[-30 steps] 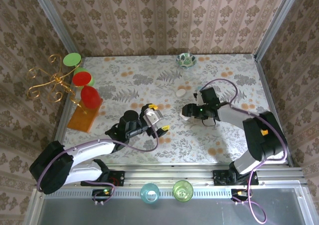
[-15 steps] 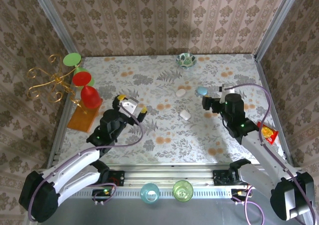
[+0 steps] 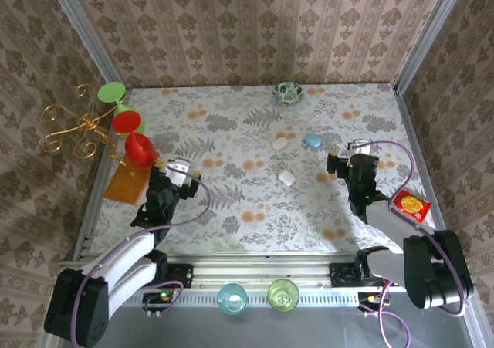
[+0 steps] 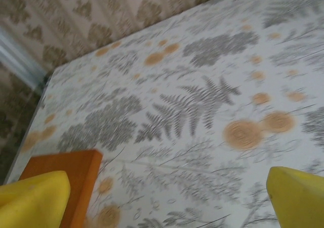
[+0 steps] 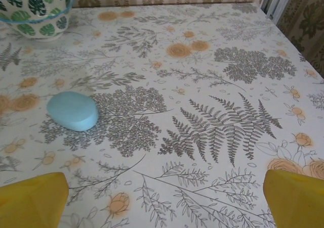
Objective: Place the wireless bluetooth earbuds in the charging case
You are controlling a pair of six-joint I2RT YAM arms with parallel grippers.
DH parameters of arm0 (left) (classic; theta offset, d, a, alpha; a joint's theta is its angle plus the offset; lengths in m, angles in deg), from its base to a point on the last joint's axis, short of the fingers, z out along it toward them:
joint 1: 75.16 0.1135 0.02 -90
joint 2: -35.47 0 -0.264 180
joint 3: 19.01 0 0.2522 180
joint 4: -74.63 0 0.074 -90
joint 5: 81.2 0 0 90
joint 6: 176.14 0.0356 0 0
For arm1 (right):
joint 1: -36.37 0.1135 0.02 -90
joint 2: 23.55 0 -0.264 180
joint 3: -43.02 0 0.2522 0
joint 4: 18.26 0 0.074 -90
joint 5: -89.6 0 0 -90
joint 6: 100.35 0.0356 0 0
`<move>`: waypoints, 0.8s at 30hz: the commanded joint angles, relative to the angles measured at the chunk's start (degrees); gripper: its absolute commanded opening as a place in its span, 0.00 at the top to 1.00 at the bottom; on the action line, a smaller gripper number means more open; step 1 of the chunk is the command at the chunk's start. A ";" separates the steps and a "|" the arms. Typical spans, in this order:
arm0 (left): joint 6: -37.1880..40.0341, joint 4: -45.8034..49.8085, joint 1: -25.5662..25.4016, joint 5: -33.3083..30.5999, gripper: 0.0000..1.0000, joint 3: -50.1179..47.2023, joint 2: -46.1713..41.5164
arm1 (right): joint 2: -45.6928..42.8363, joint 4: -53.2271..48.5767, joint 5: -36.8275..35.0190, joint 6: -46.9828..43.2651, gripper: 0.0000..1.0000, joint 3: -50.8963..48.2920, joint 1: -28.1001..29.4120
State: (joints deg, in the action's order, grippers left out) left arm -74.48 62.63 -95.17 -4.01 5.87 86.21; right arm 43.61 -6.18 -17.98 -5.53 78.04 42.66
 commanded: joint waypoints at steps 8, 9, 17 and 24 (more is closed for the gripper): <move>-6.55 -15.48 12.04 9.80 0.00 0.42 12.52 | 10.14 12.16 6.68 -1.12 0.00 2.66 -4.53; -6.80 -16.43 12.89 10.66 0.00 0.81 13.67 | 10.86 12.78 7.39 -1.11 0.00 2.93 -4.86; -8.26 -22.34 17.70 14.74 0.00 4.89 23.34 | 19.85 22.58 13.45 -1.22 0.00 2.01 -6.28; -7.01 -22.54 18.43 15.11 0.00 8.35 28.05 | 20.48 23.98 14.60 -1.74 0.00 1.60 -6.28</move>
State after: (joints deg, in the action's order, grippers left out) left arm -81.04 42.24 -77.31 9.71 12.47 113.32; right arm 63.54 14.59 -4.52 -6.14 79.57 36.62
